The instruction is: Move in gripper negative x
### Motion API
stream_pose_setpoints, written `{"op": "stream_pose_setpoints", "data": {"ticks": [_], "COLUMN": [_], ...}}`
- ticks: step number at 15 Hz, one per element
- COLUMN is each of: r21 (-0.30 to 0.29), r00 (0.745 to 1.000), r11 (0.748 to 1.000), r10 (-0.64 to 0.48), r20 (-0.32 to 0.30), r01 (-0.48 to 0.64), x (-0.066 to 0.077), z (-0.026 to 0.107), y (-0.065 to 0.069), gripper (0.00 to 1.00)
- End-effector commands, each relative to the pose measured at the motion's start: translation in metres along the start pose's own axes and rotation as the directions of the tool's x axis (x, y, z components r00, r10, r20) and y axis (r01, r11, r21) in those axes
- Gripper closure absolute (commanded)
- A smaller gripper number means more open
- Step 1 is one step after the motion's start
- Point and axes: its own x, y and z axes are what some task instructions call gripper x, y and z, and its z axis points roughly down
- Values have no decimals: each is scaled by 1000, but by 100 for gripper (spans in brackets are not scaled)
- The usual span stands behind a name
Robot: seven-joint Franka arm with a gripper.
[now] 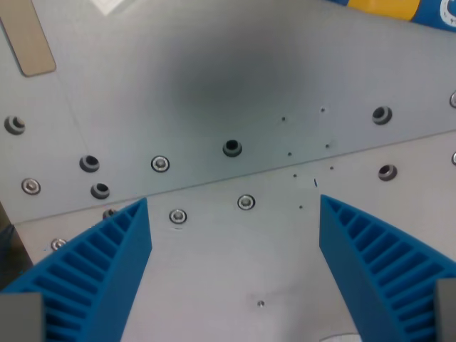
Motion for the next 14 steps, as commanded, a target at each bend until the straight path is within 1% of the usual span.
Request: {"op": "stream_pose_setpoints", "data": {"ticks": [1,14], "r21": [19,19], "r00": [998,998], "r11": [1000,1000], "r10": [10,10], "r20": [-54,-54], "r01": [-9,-9], "x": [-31,-96], "z": [-3,0], "y": [2,2], "gripper": [0,0]}}
